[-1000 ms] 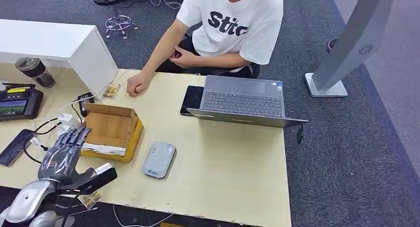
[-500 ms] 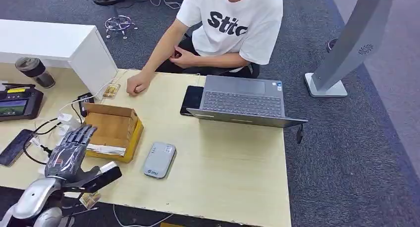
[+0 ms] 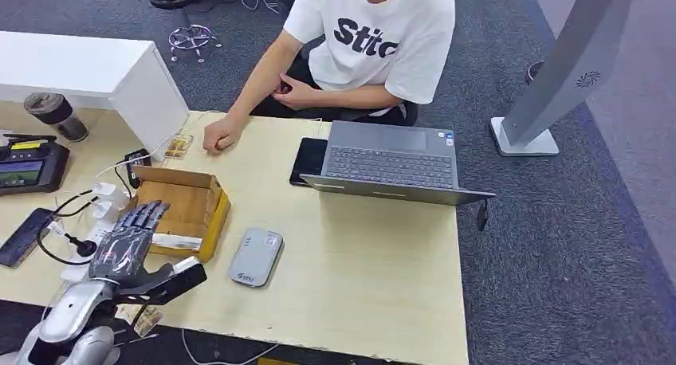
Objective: Pass the card to the sensor for recognition and then transmit it.
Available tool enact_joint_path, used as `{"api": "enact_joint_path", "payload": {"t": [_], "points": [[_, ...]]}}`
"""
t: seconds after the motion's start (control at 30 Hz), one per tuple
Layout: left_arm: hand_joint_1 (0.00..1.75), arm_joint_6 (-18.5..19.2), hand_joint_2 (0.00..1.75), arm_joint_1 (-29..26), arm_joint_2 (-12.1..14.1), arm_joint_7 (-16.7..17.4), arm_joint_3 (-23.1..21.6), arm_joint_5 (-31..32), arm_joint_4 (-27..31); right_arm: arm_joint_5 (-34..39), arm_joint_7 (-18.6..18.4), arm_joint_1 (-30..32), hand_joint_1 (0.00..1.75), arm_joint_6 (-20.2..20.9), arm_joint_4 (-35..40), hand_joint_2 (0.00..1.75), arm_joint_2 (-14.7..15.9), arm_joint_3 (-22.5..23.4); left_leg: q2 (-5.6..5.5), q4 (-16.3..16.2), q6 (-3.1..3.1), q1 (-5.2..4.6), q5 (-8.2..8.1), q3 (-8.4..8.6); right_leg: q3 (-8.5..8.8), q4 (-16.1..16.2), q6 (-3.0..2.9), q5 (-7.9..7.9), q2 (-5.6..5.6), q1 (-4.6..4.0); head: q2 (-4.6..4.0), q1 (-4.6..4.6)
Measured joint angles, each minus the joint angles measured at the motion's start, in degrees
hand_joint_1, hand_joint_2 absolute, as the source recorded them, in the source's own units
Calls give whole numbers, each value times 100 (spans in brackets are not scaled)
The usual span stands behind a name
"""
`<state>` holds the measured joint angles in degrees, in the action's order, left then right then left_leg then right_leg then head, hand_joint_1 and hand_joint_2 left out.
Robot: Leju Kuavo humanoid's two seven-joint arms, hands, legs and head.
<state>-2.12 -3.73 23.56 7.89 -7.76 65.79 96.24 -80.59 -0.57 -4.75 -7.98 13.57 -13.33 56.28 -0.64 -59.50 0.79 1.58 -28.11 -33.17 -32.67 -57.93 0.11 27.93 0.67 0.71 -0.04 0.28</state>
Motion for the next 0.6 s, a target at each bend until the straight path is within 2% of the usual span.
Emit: {"api": "enact_joint_path", "payload": {"t": [0.03, 0.1, 0.2, 0.23, 0.27, 0.3, 0.37, 0.43, 0.47, 0.57, 0.6], "points": [[12, 0, 175, 2, -2, 0, -7, 0, -7, 0, 0, 0, 0, 0, 0, 175, 0, -2, 0, 0, 0, 0, 0, 0, 0, 0, 0, 0, 1, 0, 0, 0], [23, 0, 175, 3, -7, 0, -17, 0, -26, 0, 0, -1, 0, 0, 0, 175, 2, -4, 0, 0, 0, 0, 0, 0, 0, 0, 0, 0, 0, 0, 0, -2], [24, 37, 175, 9, -7, 0, -26, -31, -50, 0, 0, -2, 0, 0, 0, 175, 2, -7, 0, 0, 0, 0, 0, 0, -1, 0, 0, 0, 0, 0, 0, 0], [35, 111, 175, 25, -7, 0, -26, -72, -72, -22, 0, -3, 0, 0, 0, 175, 2, -7, 0, 0, 0, 0, 0, 0, -1, 0, 0, 0, 0, 0, 0, -2], [65, 193, 175, 60, -5, 0, -31, -105, -114, -46, -2, -5, 0, 0, 0, 175, 0, -11, -1, 0, 0, 0, 0, 0, -1, 0, 0, 0, 0, 0, 0, 0], [73, 253, 175, 101, -7, 0, -33, -135, -196, -74, -9, -8, 0, -6, 0, 175, 0, -18, -1, 0, 0, 0, 0, 0, 0, 0, 0, 0, -1, 0, 0, 0], [79, 293, 175, 162, -5, 2, -37, -142, -317, -85, -15, -12, 0, -4, 0, 175, 0, -29, 0, 0, 1, 0, 1, 0, 0, 0, 0, -1, 0, 0, 0, -2], [101, 297, 175, 217, -5, 2, -41, -153, -400, -85, -22, -13, 0, -4, 0, 175, 2, -37, 0, 0, 3, 0, 3, 0, 0, 0, 0, -1, 0, 0, 0, 0], [106, 301, 175, 236, -2, 2, -44, -160, -430, -85, -22, -14, 0, -4, 0, 175, 2, -42, -1, 0, 4, 0, 3, 0, 0, 0, 0, -1, 0, 0, 0, -2], [106, 328, 175, 279, 4, 13, -50, -188, -492, -83, -22, -14, 0, -4, 0, 175, 2, -46, -1, 0, 4, 0, 3, 0, 0, 0, 0, -1, 0, 0, 0, 0], [96, 332, 175, 287, 4, 28, -52, -192, -507, -83, -20, -14, 0, -4, 0, 175, 2, -46, -1, 0, 4, 0, 3, 0, 0, 0, 0, -1, 0, 0, 0, -2]]}}
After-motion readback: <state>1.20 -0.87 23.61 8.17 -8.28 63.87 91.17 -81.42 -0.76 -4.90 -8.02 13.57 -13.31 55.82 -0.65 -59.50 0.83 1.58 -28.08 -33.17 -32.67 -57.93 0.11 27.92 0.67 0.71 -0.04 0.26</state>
